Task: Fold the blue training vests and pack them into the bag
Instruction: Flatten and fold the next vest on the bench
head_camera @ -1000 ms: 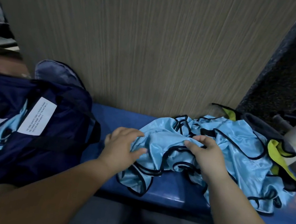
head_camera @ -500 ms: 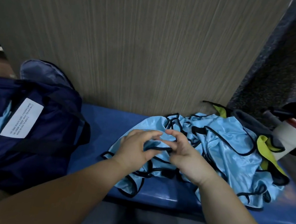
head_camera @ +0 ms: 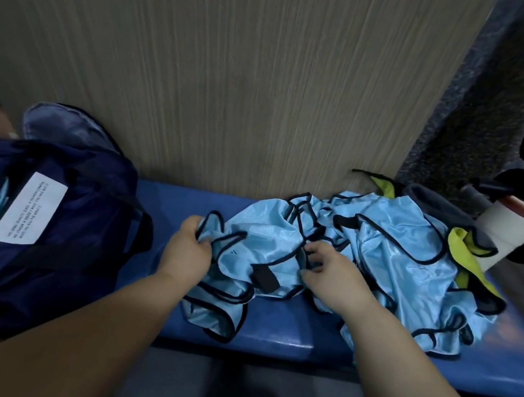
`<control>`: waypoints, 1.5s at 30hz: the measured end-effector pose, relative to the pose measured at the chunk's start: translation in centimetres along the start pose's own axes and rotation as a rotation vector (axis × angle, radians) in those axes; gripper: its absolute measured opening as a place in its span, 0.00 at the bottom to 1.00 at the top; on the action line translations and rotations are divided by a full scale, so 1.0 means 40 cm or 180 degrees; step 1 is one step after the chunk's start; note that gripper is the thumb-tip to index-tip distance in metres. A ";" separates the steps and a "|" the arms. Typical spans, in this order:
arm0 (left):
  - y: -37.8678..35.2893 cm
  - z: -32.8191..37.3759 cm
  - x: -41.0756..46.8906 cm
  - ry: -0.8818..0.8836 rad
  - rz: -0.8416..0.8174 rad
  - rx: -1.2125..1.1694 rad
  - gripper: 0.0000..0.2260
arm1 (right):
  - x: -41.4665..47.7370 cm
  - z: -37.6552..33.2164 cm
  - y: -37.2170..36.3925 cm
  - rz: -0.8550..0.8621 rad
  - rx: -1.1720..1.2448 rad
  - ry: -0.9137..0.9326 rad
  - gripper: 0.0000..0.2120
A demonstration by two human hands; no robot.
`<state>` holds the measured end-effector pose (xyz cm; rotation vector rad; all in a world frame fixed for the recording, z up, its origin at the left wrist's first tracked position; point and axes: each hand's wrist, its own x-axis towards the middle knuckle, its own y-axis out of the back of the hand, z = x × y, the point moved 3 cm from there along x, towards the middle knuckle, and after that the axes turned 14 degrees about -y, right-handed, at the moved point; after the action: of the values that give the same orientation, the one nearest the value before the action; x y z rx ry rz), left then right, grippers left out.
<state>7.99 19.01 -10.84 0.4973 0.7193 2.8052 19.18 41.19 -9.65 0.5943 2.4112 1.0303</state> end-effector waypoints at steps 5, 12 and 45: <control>0.020 -0.014 0.017 0.0609 0.0679 -0.0688 0.14 | -0.012 -0.014 -0.019 -0.0257 0.0119 -0.0043 0.28; 0.002 0.112 -0.008 -0.1346 0.0320 -0.0527 0.23 | -0.009 -0.017 -0.042 -0.0755 0.0886 -0.0245 0.32; 0.087 -0.014 0.060 0.0506 0.1825 -0.1401 0.22 | -0.016 0.011 0.127 0.1132 0.1047 -0.0675 0.12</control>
<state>5.18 16.43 -8.91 0.4524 -0.0579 3.4209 20.98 44.27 -5.98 1.2168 2.3465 0.6550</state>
